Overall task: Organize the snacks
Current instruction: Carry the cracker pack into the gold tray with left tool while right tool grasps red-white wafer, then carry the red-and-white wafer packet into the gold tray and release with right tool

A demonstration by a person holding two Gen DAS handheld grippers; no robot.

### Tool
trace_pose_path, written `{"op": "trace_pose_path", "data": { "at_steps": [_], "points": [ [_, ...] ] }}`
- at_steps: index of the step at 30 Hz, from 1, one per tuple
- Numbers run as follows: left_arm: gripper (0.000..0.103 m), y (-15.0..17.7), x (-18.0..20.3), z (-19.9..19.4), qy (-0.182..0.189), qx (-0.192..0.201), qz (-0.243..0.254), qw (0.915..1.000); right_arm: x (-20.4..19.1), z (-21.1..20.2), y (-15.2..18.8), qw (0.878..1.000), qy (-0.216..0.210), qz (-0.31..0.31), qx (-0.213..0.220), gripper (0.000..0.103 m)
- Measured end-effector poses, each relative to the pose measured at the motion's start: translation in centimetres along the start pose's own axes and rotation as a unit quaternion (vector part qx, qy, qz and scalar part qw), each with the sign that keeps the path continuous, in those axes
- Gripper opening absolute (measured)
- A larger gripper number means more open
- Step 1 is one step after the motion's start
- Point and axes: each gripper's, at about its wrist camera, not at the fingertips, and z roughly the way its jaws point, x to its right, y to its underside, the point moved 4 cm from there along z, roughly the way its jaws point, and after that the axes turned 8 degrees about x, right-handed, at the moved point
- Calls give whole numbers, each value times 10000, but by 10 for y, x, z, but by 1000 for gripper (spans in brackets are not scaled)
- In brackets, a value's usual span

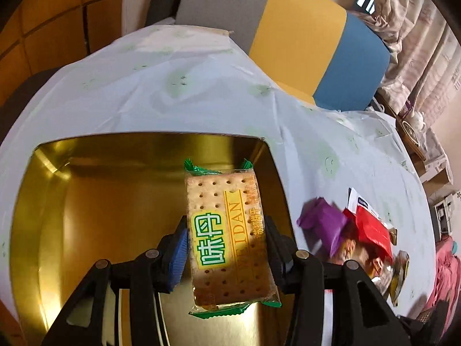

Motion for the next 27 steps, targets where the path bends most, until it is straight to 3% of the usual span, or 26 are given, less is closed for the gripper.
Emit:
{"op": "trace_pose_path", "data": {
  "at_steps": [9, 13, 21, 27],
  "points": [
    [53, 1, -7, 3, -168, 87, -200, 9996, 0, 0, 0, 9999, 71, 56, 77, 33],
    [53, 13, -9, -22, -322, 290, -309, 9986, 0, -1, 2, 9998, 136, 78, 133, 33],
    [53, 56, 4, -95, -619, 853, -30, 9944, -1, -2, 3, 9994, 250, 70, 223, 33],
    [53, 85, 3, -126, -580, 925, -112, 9940, -3, -3, 2, 9990, 358, 99, 234, 33]
  ]
}}
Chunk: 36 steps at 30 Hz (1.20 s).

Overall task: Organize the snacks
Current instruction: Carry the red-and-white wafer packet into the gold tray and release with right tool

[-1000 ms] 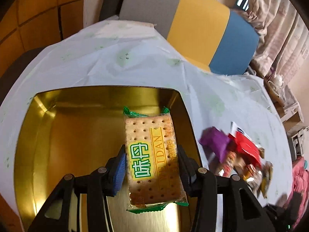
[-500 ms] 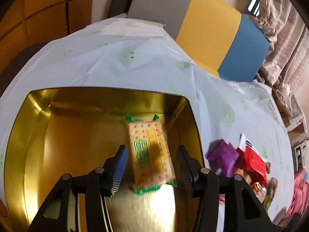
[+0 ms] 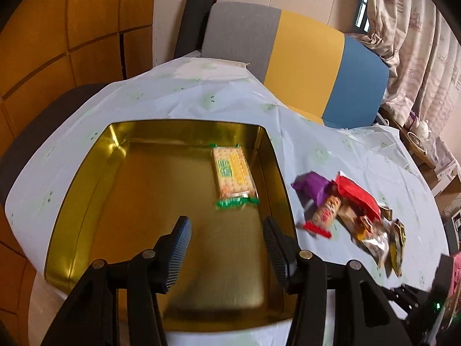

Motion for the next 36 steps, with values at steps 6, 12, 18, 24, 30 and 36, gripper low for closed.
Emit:
{"op": "trace_pose_path", "data": {
  "at_steps": [6, 12, 18, 24, 30, 36],
  "points": [
    [53, 19, -10, -11, -81, -95, -95, 9999, 0, 0, -3, 9996, 62, 258, -94, 33],
    [53, 30, -21, -16, -173, -113, -113, 9997, 3, 0, -8, 9968, -141, 762, -200, 32],
    [53, 36, -33, -19, -169, -135, -259, 9994, 5, -2, -12, 9926, -396, 1114, -258, 32],
    [53, 42, -52, -22, -252, -148, -486, 9984, -10, -10, -24, 9906, -629, 1203, -189, 32],
    [53, 42, -77, -25, -441, -92, -794, 9958, -45, -23, -53, 9912, -965, 908, 27, 32],
    [53, 44, -98, -30, -605, -21, -1006, 9931, -96, -30, -95, 9887, -1427, 396, 245, 32]
  ]
}}
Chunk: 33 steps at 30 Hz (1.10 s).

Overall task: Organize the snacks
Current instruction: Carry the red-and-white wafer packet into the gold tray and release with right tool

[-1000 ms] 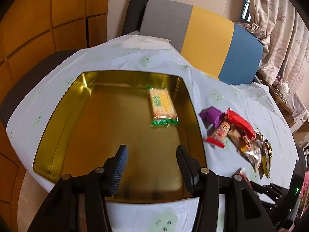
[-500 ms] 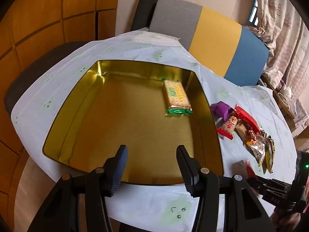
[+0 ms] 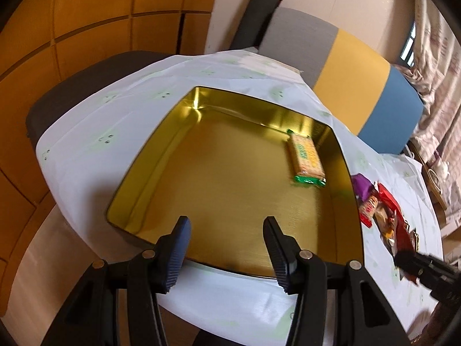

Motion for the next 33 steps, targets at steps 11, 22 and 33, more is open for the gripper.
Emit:
{"op": "trace_pose_path", "data": {
  "at_steps": [11, 22, 33],
  "points": [
    [53, 6, -15, 1, -78, -75, -88, 9999, -49, 72, -51, 9988, 290, -393, -71, 34],
    [53, 6, -2, 0, -16, 18, 108, 9999, -14, 29, -34, 9976, 524, -152, 429, 64],
    [53, 5, 42, -15, 322, 171, 819, 9960, 74, -20, 20, 9919, 1253, -212, -5, 64]
  ]
}}
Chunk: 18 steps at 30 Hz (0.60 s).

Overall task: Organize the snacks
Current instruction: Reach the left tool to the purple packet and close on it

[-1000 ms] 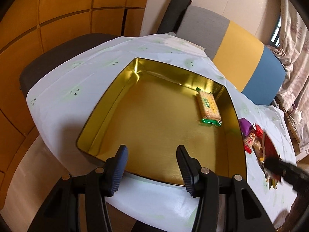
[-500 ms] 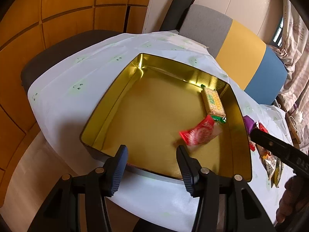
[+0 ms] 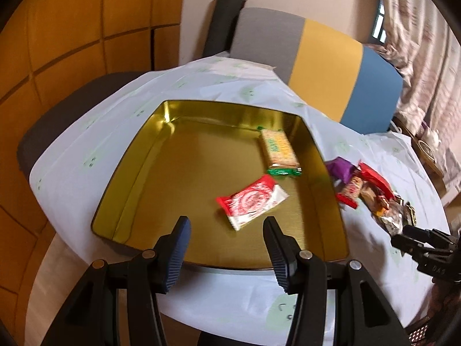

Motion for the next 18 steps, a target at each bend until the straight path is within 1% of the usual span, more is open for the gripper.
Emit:
{"op": "trace_pose_path", "data": {
  "at_steps": [3, 6, 9, 10, 11, 13, 15, 17, 18],
  "points": [
    [53, -4, 14, -1, 213, -71, 123, 9997, 25, -7, 13, 9996, 141, -142, -182, 64],
    [53, -10, 39, -4, 459, -83, 507, 9976, 44, -13, 25, 9989, 65, -263, -390, 64],
    [53, -15, 72, -11, 817, 36, 1065, 9909, 56, -18, 35, 9965, 55, -569, -617, 64],
    [53, -17, 85, -11, 981, 4, 1255, 9872, 63, -20, 37, 9958, 33, -613, -679, 64],
    [53, -17, 93, -10, 1042, -25, 1363, 9852, 68, -23, 38, 9957, 36, -623, -686, 64],
    [53, -18, 109, -5, 1188, -131, 1526, 9810, 83, -28, 34, 9968, 89, -550, -572, 64],
    [53, -19, 123, 2, 1307, -319, 1649, 9771, 96, -36, 28, 9986, 59, -342, -392, 64],
    [53, -23, 138, 9, 1401, -370, 1809, 9728, 112, -47, 21, 9999, -9, -40, -124, 64],
    [53, -24, 143, 10, 1409, -398, 1830, 9721, 120, -51, 16, 10000, -18, 95, -1, 65]
  ]
}}
